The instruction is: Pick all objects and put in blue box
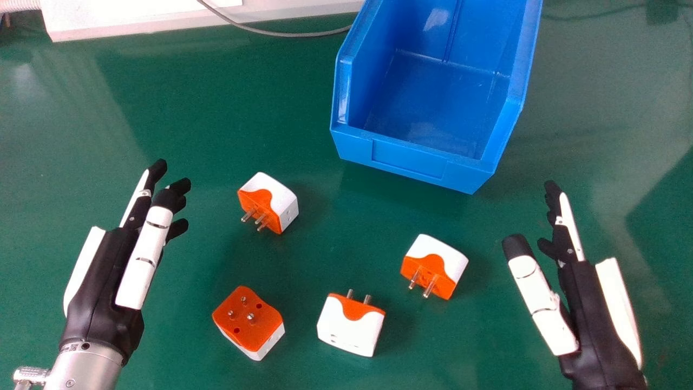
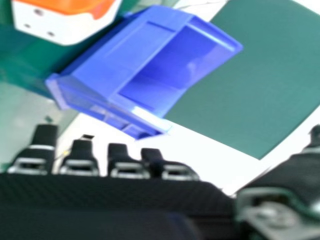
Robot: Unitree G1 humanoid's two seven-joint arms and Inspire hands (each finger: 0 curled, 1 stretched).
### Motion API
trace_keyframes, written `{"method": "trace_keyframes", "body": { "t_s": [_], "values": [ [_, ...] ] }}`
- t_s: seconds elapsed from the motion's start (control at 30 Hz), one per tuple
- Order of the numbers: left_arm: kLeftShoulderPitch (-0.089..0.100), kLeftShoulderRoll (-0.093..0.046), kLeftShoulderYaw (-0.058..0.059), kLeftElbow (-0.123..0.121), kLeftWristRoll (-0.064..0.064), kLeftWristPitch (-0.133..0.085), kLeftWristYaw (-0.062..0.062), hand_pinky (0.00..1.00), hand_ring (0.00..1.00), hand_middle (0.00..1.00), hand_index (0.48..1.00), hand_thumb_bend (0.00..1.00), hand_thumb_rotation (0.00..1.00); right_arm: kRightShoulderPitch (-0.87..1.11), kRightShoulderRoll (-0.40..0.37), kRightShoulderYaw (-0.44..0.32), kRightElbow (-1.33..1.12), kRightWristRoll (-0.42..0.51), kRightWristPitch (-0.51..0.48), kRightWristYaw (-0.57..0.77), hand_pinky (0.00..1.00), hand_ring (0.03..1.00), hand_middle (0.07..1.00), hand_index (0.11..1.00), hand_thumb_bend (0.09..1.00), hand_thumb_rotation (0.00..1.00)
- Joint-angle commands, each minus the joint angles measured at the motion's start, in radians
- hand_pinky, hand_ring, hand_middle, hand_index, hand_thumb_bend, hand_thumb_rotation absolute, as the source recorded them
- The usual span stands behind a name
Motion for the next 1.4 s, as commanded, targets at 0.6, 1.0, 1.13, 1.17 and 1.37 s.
{"method": "trace_keyframes", "body": {
  "t_s": [0.6,1.0,1.13,1.17,1.37],
  "values": [
    [0.017,0.015,0.010,-0.040,0.007,0.002,0.010,0.90,0.94,0.93,0.983,0.55,0.97,0.034,-0.012,0.016,-0.043,-0.007,-0.017,0.000,0.90,0.986,1.000,0.976,0.336,0.96],
    [0.031,0.019,0.015,-0.068,0.004,0.017,0.009,0.91,0.94,0.93,0.985,0.55,0.98,0.054,-0.058,0.036,-0.063,-0.098,0.022,0.013,0.87,0.979,0.992,0.963,0.494,0.74],
    [0.034,0.021,0.016,-0.074,0.003,0.021,0.009,0.91,0.95,0.93,0.987,0.56,0.98,0.056,-0.089,0.049,-0.101,-0.201,0.092,0.028,0.85,0.972,0.989,0.956,0.522,0.71],
    [0.035,0.021,0.015,-0.076,0.004,0.022,0.009,0.91,0.95,0.93,0.988,0.56,0.99,0.054,-0.092,0.052,-0.106,-0.212,0.106,0.033,0.83,0.969,0.987,0.952,0.533,0.70],
    [0.038,0.022,0.016,-0.088,0.007,0.029,0.011,0.92,0.95,0.94,0.989,0.56,0.99,0.050,-0.094,0.073,-0.137,-0.239,0.164,0.055,0.81,0.962,0.985,0.946,0.539,0.66]
  ]
}}
